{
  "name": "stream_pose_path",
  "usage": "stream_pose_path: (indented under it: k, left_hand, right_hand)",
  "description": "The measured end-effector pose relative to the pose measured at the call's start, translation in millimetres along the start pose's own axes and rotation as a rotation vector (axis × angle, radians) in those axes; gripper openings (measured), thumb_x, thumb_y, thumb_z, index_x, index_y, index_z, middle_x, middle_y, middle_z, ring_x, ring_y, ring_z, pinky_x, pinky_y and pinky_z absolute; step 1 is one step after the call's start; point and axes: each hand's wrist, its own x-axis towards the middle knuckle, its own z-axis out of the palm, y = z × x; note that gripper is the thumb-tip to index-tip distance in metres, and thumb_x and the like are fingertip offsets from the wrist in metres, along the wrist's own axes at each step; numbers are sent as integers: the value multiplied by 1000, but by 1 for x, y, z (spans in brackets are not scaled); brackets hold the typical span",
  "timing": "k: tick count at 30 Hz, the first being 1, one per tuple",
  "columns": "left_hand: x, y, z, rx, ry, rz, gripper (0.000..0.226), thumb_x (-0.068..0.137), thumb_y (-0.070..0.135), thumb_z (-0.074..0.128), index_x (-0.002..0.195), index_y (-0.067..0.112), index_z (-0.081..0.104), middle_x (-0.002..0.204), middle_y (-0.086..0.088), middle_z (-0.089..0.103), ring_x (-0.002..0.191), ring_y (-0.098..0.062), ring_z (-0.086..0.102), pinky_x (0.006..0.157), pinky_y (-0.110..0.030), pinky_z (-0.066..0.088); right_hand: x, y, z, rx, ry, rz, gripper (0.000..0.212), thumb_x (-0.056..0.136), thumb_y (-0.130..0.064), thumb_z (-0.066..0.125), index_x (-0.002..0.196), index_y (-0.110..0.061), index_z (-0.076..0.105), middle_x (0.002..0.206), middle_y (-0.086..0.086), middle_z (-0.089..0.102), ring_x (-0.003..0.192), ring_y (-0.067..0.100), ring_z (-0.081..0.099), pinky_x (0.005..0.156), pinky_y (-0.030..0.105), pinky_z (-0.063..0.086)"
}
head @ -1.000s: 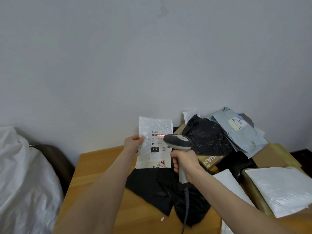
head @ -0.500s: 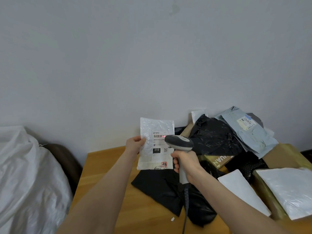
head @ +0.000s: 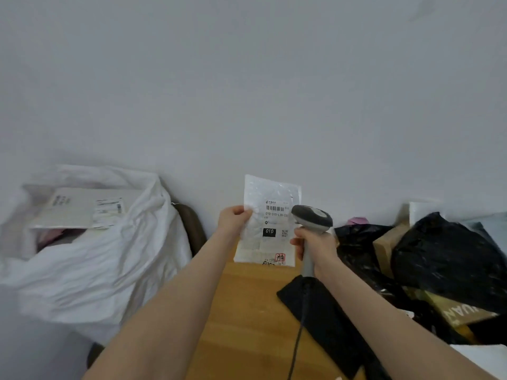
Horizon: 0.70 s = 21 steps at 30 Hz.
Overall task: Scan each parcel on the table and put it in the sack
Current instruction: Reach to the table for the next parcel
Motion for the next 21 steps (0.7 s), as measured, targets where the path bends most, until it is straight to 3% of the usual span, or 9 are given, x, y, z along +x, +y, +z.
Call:
stream_pose_path:
  k: [2, 6, 9, 12, 17, 21]
  left_hand:
    - [-3, 7, -30, -4, 78, 42, 24, 93, 8, 59, 113, -4, 64, 100, -16, 67, 86, -21, 60, 75, -31, 50]
    - [-2, 32, -101, -22, 269, 118, 27, 92, 9, 60, 115, -4, 64, 100, -10, 67, 75, -14, 60, 67, -18, 49]
    - [6, 52, -161, -41, 408, 166, 29, 91, 10, 62, 117, -2, 64, 110, -15, 68, 88, -19, 60, 79, -26, 47]
    - [20, 65, -223, -48, 536, 230, 26, 92, 12, 62, 115, 1, 64, 104, -9, 67, 86, -15, 57, 79, -25, 46]
    - [64, 82, -331, -33, 718, 325, 16, 93, 14, 59, 106, 8, 66, 88, -2, 62, 80, -15, 53, 74, -26, 43]
    - [110, 81, -407, 34, 776, 271, 7, 93, 16, 59, 92, 15, 66, 79, -3, 61, 74, -19, 53, 74, -32, 47]
  right_hand:
    - [1, -2, 30, -21, -59, -6, 3, 84, -4, 67, 84, -2, 65, 57, 6, 68, 44, 12, 54, 47, 26, 47]
    - [-4, -9, 100, -44, -186, -35, 4, 83, -5, 68, 85, -3, 66, 60, 7, 69, 47, 14, 55, 50, 27, 49]
    - [-10, -16, 158, -47, -268, -56, 5, 82, -4, 67, 86, -1, 66, 64, 10, 69, 47, 16, 54, 52, 29, 49]
    - [-14, -18, 217, -32, -338, -56, 5, 83, -2, 64, 87, 0, 65, 65, 12, 67, 44, 16, 51, 49, 27, 47]
    - [-5, -12, 305, -43, -331, -83, 3, 82, -2, 64, 80, -3, 64, 67, 12, 68, 43, 15, 50, 47, 26, 45]
    - [11, -5, 357, -37, -268, -71, 1, 80, -2, 64, 80, -2, 64, 68, 13, 68, 43, 17, 49, 50, 28, 45]
